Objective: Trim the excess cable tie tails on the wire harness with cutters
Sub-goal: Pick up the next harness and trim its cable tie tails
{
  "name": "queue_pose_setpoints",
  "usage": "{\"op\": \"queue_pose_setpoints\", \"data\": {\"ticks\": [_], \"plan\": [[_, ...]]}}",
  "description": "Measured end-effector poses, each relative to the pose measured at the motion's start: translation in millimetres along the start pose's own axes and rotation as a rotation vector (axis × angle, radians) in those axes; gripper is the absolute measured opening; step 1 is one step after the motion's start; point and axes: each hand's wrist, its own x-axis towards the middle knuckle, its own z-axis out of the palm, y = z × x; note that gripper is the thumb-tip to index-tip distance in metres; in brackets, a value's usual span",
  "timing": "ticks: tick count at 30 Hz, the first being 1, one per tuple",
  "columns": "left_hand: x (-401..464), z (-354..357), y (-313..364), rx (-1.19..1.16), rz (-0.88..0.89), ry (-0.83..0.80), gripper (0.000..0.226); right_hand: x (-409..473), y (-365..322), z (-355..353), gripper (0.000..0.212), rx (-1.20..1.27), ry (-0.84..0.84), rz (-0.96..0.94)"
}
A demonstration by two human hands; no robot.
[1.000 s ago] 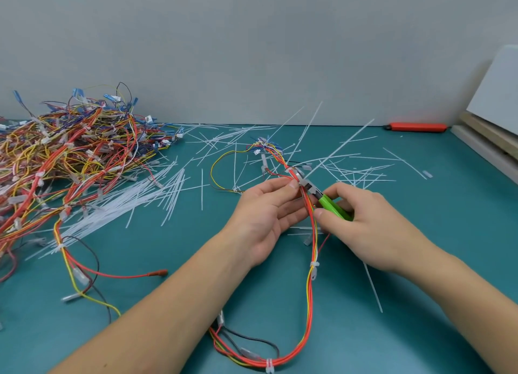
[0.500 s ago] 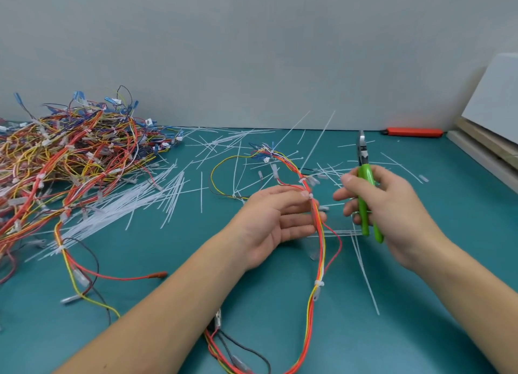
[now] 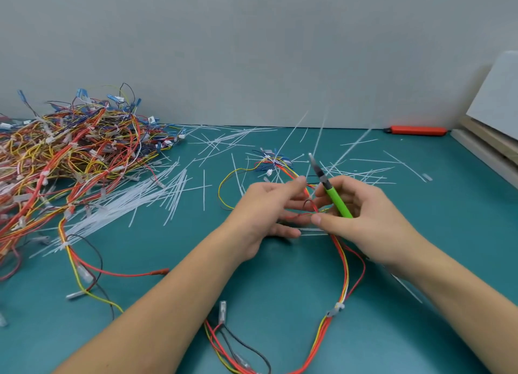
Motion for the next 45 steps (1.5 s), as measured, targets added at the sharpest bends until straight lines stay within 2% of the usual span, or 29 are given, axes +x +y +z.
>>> {"op": "queue_pose_setpoints", "data": {"ticks": [2,8,11,14,22,26,31,41,45], "plan": [[0,1,-4,-0.008,0.001,-0.076,0.039,-1,0,3,0.031,-0.039,-0.029,-0.028],[1,-4,-6,-0.138,0.009,-0.166,0.031,2,0,-3,0.021,0.001,-0.014,-0.048],[2,-4,-6,-0.2,-0.002,-0.176,0.027,1,2,-8,0.017,-0.224,0.037,-0.136],[6,-6,-5,-0.266,-0.013,-0.112,0.017,1,1,-14,0.017,-0.451,0.086,-0.233],[10,-7,-5,-0.502,0.024,-0.001,0.014,0,2,-17,0.021,-0.467,0.163,-0.242],[12,-7,-5,-0.525,0.049,0.036,0.014,1,3,-16,0.016,-0.453,0.117,-0.203],[11,-5,-7,-0.514,0.051,0.017,0.017,2,6,-16,0.01,-0.426,0.034,-0.151],[9,-3,-8,-0.431,0.082,0.054,0.015,2,11,-16,0.002,-0.435,0.031,-0.114],[9,-2,-8,-0.423,0.091,0.09,0.015,4,14,-14,0.007,-0.398,0.019,-0.08]]}}
